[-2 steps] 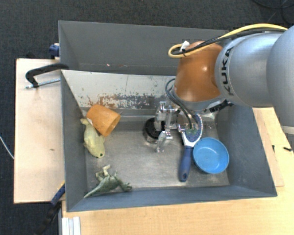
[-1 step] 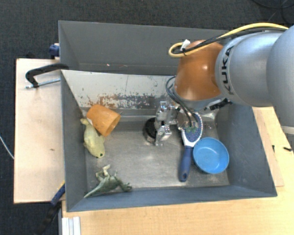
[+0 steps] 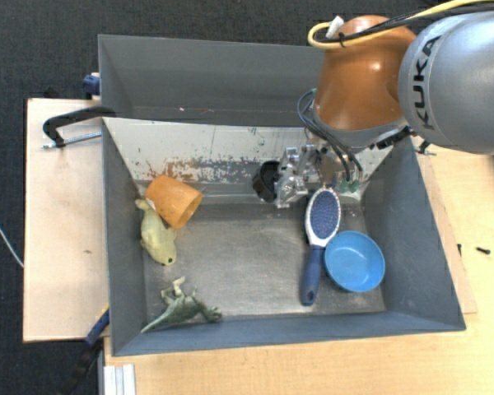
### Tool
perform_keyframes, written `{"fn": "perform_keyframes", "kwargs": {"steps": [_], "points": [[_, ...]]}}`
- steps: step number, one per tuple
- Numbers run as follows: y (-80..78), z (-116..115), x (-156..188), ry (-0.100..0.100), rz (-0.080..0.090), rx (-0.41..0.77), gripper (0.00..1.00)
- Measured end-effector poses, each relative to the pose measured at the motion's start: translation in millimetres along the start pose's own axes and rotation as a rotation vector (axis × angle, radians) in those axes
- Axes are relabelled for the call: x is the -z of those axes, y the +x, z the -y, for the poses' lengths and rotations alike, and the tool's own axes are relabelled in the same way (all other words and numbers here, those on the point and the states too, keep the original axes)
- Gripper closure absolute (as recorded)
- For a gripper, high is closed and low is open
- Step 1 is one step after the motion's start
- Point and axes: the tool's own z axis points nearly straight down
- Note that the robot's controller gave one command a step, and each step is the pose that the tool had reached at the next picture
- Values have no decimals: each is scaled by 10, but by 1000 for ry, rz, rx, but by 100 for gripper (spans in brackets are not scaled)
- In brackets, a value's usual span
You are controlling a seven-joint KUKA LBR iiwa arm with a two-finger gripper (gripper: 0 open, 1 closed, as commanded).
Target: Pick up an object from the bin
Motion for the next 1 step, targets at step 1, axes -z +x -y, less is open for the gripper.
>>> {"fn": "perform_keyframes", "kwargs": {"steps": [1], "points": [[14,69,639,0,-1,-22,100]]}}
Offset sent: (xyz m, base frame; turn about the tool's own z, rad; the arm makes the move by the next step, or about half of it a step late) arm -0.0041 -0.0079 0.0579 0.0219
